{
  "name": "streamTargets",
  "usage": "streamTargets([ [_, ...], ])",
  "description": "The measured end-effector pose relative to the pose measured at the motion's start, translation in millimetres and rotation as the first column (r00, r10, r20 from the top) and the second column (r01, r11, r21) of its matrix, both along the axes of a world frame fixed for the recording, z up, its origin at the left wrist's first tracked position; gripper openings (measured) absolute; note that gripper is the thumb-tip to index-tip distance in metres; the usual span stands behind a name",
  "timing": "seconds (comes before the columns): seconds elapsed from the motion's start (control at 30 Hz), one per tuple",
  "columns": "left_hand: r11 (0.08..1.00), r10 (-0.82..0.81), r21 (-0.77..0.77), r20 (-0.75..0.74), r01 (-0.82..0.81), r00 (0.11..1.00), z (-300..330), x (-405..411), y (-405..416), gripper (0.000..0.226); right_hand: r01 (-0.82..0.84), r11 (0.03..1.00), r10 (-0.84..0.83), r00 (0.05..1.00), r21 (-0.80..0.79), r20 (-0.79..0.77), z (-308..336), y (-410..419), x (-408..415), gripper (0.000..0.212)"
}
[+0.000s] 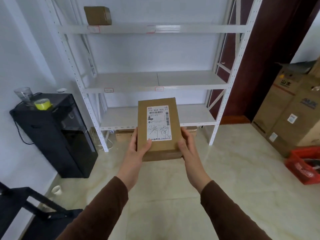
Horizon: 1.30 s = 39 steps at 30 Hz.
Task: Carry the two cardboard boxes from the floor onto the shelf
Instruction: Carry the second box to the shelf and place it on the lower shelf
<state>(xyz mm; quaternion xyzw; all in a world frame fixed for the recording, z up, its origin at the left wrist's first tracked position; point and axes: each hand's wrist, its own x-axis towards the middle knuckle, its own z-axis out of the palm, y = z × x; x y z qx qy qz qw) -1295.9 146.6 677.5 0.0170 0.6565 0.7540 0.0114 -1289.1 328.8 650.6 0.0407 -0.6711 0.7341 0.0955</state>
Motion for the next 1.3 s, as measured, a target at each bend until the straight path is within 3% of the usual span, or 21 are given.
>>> streamTargets([
  [0.13,0.993,0.106,-0.049,-0.084,-0.110,0.991,2.5,-72.8,-9.1,0.075,-0.060,0.994,0.066,0.996,-0.095,0.063,1.6,-15.7,-93.1,0.056],
  [0.4,0.974,0.207,-0.075,-0.080,-0.213,0.975,-18.4,-223.6,-79.3,0.073,-0.140,0.979,0.154,0.984,-0.151,0.086,-12.8,-90.2,-254.5,0.056],
  [0.57,0.963,0.195,-0.194,0.012,-0.189,0.981,-34.2,-338.8,-140.6,0.076,-0.116,0.984,0.135,0.981,-0.134,0.139,-23.2,-146.2,-367.9,0.057],
  [0.73,0.973,0.161,-0.182,0.089,-0.143,0.983,-36.2,-451.1,-192.0,0.079,-0.056,0.990,0.084,0.973,-0.132,0.214,-23.7,-193.5,-467.5,0.048],
  [0.83,0.978,0.154,-0.154,0.087,-0.140,0.984,-39.5,-510.9,-203.2,0.067,-0.013,0.989,0.051,0.965,-0.146,0.256,-28.2,-205.3,-520.9,0.043],
  [1.07,0.985,0.144,-0.107,0.111,-0.132,0.983,-50.3,-639.9,-217.8,0.054,-0.041,0.995,0.065,0.949,-0.086,0.308,-35.1,-214.0,-652.5,0.048],
  [1.3,0.978,0.179,-0.137,0.152,-0.159,0.972,-51.1,-786.1,-232.0,0.054,-0.089,0.993,0.110,0.930,-0.076,0.350,-43.6,-226.4,-808.4,0.071],
])
